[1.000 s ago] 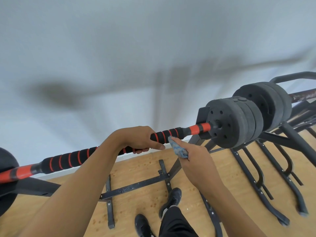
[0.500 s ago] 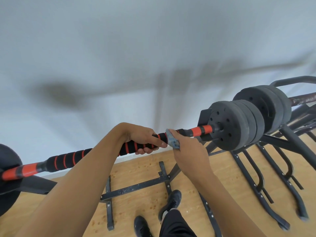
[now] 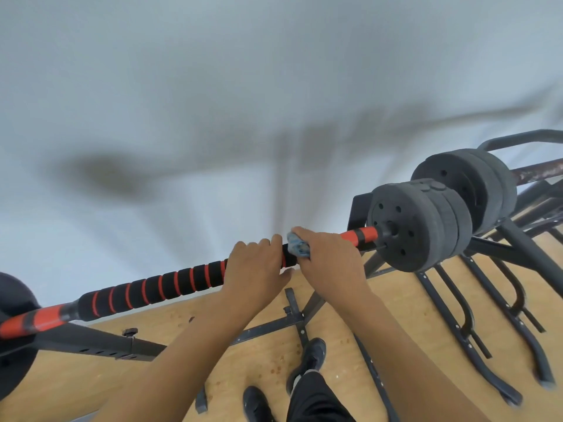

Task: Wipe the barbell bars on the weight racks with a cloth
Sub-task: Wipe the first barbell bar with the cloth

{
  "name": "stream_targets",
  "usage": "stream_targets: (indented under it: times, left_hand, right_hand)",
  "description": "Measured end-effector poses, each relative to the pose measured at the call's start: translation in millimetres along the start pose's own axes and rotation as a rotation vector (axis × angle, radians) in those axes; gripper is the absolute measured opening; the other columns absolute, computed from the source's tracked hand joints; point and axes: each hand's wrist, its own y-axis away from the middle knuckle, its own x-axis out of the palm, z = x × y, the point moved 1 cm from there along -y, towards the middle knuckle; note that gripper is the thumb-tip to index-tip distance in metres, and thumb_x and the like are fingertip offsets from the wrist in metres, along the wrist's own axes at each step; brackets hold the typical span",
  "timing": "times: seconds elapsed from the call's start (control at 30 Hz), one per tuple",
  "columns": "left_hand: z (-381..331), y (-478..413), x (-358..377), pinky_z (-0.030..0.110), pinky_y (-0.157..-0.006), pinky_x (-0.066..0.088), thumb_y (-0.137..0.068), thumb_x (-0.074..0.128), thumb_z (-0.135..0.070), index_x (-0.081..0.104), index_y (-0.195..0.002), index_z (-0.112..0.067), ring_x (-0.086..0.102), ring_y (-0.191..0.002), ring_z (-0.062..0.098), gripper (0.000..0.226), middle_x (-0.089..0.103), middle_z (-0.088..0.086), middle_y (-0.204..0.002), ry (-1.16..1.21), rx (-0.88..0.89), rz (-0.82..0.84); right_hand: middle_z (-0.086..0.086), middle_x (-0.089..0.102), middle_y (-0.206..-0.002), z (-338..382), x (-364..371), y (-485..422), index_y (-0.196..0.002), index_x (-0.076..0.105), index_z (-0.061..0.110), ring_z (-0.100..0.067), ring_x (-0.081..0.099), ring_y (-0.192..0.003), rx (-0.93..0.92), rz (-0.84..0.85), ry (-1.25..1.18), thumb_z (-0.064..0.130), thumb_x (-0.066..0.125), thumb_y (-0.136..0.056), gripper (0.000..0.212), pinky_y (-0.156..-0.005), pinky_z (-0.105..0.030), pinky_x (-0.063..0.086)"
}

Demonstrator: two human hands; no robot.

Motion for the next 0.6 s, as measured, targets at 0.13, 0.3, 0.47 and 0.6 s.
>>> stream_targets:
  times: [0.13,0.3,0.47,0.6]
  left_hand:
    - [-1,-4,8,0.030,-0.058,0.037,-0.103,0.047,-0.059,0.038,-0.093,-0.021,0.052,-0.062,0.017,0.040,0.046,-0.007,-0.070,-0.034,-0.028,0.000]
    - [1,-5,8,0.029,-0.058,0.036,-0.101,0.049,-0.062,0.039,-0.092,-0.023,0.049,-0.059,0.015,0.041,0.040,-0.008,-0.064,-0.033,-0.011,0.001]
    - [6,-11,4,0.027,-0.063,0.041,-0.098,0.054,-0.060,0.043,-0.093,-0.026,0.054,-0.064,0.013,0.036,0.045,-0.010,-0.068,0.034,-0.015,0.052]
    - [14,-21,2,0.027,-0.065,0.050,-0.094,0.059,-0.065,0.051,-0.085,-0.026,0.057,-0.061,0.009,0.040,0.057,-0.009,-0.070,0.158,-0.006,0.136]
  right_hand:
    - [0.007,0.068,-0.109,-6,15,23,-0.146,0.042,0.041,-0.014,0.063,-0.089,0.066,0.011,-0.122,0.018,0.051,-0.099,0.053,-0.070,-0.027,0.051]
    - [0.007,0.066,-0.110,-16,19,39,-0.157,0.015,0.048,-0.009,0.056,-0.084,0.067,0.040,-0.101,0.019,0.054,-0.101,0.074,-0.069,-0.023,0.050]
    - [0.008,0.066,-0.115,-25,26,52,-0.151,-0.002,0.056,-0.011,0.062,-0.092,0.041,0.040,-0.080,0.023,0.058,-0.100,0.085,-0.075,-0.028,0.058]
    - [0.012,0.066,-0.114,-35,24,59,-0.154,0.015,0.055,-0.005,0.054,-0.088,0.076,0.038,-0.114,0.026,0.062,-0.098,0.079,-0.067,-0.013,0.044]
